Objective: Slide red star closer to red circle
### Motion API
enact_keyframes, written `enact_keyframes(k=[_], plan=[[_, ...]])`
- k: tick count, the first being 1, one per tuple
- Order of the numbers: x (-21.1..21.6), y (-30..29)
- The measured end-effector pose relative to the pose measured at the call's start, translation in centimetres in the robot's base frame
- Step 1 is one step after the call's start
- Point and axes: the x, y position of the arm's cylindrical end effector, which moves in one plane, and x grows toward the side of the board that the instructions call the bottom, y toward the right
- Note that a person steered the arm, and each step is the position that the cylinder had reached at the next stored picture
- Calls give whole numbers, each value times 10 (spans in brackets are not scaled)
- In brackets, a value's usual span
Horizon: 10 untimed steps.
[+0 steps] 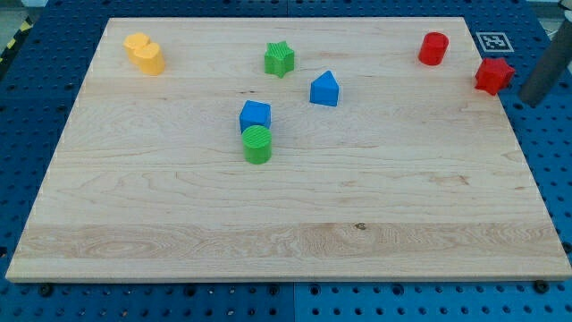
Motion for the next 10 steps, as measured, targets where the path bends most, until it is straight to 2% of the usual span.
enact_keyframes(k=[1, 4, 10], plan=[[-26, -6], [-26, -52], [-46, -59]])
